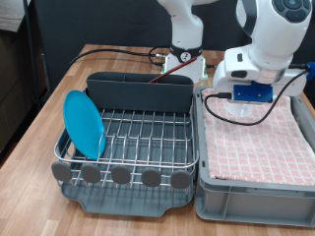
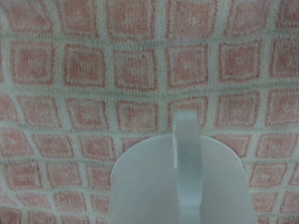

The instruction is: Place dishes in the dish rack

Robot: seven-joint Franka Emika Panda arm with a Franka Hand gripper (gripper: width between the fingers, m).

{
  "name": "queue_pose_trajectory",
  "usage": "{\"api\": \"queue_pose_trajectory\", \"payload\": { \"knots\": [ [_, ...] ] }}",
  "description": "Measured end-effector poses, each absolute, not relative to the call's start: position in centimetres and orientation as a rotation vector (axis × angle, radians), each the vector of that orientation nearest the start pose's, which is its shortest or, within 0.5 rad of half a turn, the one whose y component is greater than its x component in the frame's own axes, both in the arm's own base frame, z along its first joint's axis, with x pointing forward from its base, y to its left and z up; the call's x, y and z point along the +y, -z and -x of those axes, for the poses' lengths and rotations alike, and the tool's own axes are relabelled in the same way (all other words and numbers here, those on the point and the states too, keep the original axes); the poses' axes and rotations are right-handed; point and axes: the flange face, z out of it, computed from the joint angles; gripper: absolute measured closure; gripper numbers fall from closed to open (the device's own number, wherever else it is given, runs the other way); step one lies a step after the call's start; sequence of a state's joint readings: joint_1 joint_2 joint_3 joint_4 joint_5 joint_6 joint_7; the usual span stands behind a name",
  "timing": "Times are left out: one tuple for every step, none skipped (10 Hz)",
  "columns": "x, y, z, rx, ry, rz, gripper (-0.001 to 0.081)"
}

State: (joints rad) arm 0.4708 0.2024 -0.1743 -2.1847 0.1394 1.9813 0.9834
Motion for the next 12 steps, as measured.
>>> {"api": "queue_pose_trajectory", "payload": {
  "knots": [
    [15.6,-26.5,-48.2,1.234,-0.623,3.02,0.0004],
    [15.5,-26.0,-48.1,1.242,-0.64,3.017,0.0004],
    [15.4,-25.5,-48.0,1.251,-0.657,3.014,0.0004],
    [15.4,-25.0,-48.0,1.257,-0.667,3.014,0.0004],
    [15.3,-24.6,-48.0,1.263,-0.675,3.012,0.0004],
    [15.3,-24.2,-47.9,1.27,-0.684,3.006,0.0004],
    [15.2,-23.9,-47.8,1.276,-0.694,3.001,0.0004],
    [15.2,-23.7,-47.7,1.28,-0.697,2.998,0.0004],
    [15.1,-23.5,-47.6,1.282,-0.7,2.997,0.0004],
    [15.1,-23.4,-47.5,1.285,-0.704,2.997,0.0127],
    [15.1,-23.3,-47.4,1.286,-0.706,2.997,0.0127],
    [15.0,-23.3,-47.4,1.287,-0.705,2.997,0.0294]
  ]
}}
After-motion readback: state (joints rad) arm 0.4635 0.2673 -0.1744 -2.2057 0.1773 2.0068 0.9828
